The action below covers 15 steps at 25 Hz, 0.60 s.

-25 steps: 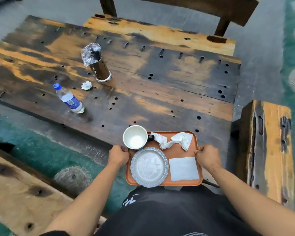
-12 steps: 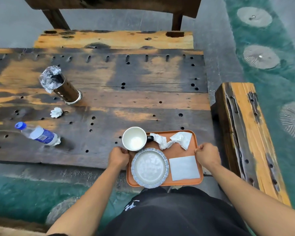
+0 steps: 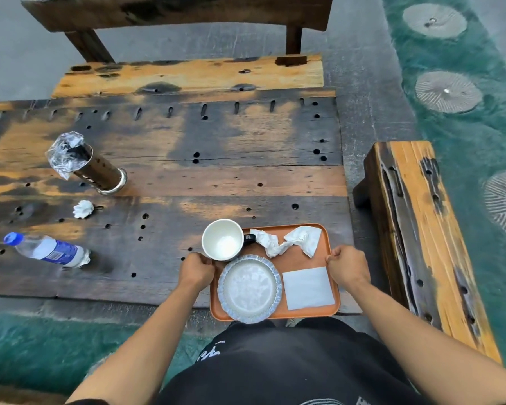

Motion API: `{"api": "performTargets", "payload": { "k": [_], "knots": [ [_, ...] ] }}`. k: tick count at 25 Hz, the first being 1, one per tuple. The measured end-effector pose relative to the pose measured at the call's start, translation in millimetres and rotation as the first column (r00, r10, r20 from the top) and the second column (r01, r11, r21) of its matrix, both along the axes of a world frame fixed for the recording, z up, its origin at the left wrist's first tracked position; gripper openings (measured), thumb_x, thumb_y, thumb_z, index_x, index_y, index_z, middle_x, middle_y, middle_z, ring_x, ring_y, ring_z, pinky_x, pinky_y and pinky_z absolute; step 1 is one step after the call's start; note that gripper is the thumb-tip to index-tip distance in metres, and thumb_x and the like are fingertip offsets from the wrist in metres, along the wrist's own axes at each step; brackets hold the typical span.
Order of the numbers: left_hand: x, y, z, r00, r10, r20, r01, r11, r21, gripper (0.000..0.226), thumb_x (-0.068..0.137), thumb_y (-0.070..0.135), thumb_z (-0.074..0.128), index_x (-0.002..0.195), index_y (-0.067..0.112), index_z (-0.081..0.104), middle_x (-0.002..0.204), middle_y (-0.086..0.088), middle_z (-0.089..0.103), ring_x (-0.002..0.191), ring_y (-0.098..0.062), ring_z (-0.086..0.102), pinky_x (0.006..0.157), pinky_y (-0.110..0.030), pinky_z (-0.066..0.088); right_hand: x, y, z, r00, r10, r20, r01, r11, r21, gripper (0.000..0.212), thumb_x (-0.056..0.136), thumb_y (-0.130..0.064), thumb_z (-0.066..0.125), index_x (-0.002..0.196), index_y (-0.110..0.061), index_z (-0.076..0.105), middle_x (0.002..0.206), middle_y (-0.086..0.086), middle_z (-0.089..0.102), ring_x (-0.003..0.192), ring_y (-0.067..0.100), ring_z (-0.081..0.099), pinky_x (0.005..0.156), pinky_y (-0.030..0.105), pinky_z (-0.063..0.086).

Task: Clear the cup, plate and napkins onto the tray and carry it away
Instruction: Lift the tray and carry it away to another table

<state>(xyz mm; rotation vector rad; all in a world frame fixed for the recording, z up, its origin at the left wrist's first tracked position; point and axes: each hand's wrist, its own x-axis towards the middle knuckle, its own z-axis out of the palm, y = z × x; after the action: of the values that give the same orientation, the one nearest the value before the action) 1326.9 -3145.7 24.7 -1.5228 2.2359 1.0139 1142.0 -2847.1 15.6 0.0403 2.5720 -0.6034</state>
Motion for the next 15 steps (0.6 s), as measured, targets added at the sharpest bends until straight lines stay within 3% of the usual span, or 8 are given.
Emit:
{"api": "performTargets", "payload": {
  "k": [9, 15],
  "knots": [
    [-33.5, 12.5, -4.3, 1.000, -0.017, 0.013, 0.017, 1.000, 0.008, 0.026, 0.077, -0.003, 0.060, 0.058, 0.010, 0.048, 0.059, -0.010, 0.054, 0.063, -0.029, 0.052, 0.057, -0.036, 0.044, -21.1, 18.6, -2.7, 0.999, -0.028, 0.017, 0.028, 1.000, 0.000, 0.020, 0.093, -0.024, 0.068, 0.074, -0.020, 0.065, 0.074, 0.001, 0.068, 0.068, 0.020, 0.067, 0.067, 0.039, 0.063],
    [-51.0, 18.7, -16.7, 0.999, -0.031, 0.016, 0.030, 0.997, 0.064, 0.008, 0.076, -0.001, 0.062, 0.069, -0.002, 0.064, 0.072, -0.019, 0.071, 0.074, -0.036, 0.069, 0.066, -0.048, 0.062, -24.7, 29.1, -4.2, 0.995, -0.084, 0.052, 0.083, 0.996, 0.009, 0.012, 0.095, -0.026, 0.068, 0.085, -0.020, 0.067, 0.082, 0.000, 0.069, 0.070, 0.019, 0.069, 0.068, 0.034, 0.062]
  ]
}}
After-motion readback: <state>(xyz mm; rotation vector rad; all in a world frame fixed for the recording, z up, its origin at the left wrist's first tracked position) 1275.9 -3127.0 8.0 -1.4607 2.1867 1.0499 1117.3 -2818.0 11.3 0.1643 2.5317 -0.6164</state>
